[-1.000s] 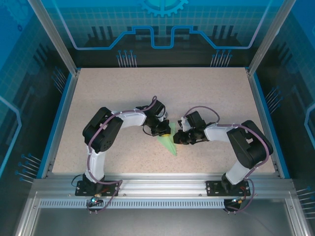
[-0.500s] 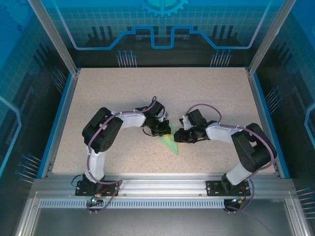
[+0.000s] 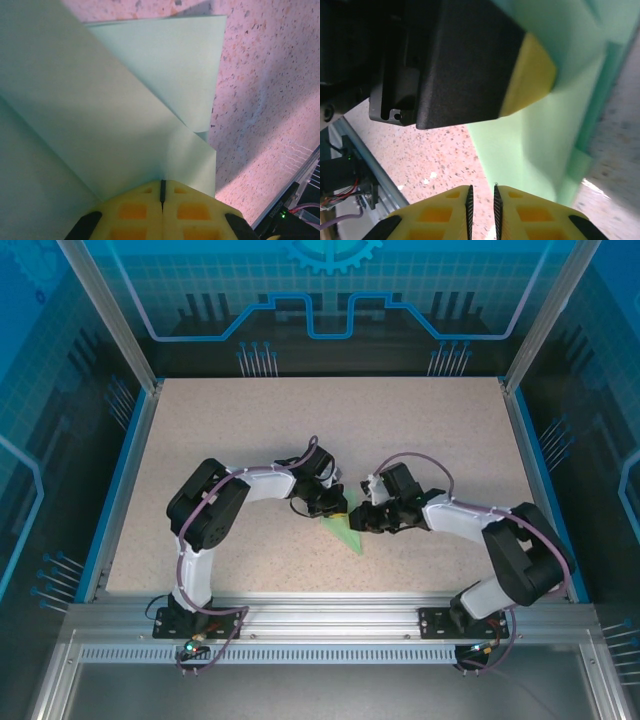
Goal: Fold a paper plane with a square sheet of paper (fold left side to right side)
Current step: Fourth fold the wing at the center of the table.
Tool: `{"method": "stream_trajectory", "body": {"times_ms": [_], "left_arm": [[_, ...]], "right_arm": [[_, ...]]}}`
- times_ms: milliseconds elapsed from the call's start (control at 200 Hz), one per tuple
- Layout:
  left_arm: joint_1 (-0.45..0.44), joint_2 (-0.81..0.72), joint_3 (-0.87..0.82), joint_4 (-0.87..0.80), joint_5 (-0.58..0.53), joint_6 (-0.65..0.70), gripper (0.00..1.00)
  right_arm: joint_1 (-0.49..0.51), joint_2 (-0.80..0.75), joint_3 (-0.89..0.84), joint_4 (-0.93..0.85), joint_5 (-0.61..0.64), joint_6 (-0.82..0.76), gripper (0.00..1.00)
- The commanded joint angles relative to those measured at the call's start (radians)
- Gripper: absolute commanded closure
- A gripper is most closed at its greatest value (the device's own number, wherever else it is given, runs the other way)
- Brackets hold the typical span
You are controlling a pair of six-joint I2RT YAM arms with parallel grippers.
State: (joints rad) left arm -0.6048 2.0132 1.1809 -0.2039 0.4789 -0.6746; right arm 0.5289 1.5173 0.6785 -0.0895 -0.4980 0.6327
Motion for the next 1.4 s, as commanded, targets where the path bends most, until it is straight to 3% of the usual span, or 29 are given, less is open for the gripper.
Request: {"method": "stream_trajectory", "body": {"times_ms": [0,650,1390], "left_arm": [[-0.007,0.033,-0.048,-0.084,-0.062,0.006,0.97],[-0.007,0.019,-0.044,-0.098,-0.071,0.011,0.97],[-0.005,0.021,-0.037,-0.121,-0.091,0.02,0.97]], "right_arm": [[0.035,0.049,0.012,0.046,-0.069,0.041,0.8],[0.064,0.095,-0.02,-0.064,0.017,0.018,0.8],[0.094,0.094,-0.069,-0.131,0.029,0.041,0.81]]}}
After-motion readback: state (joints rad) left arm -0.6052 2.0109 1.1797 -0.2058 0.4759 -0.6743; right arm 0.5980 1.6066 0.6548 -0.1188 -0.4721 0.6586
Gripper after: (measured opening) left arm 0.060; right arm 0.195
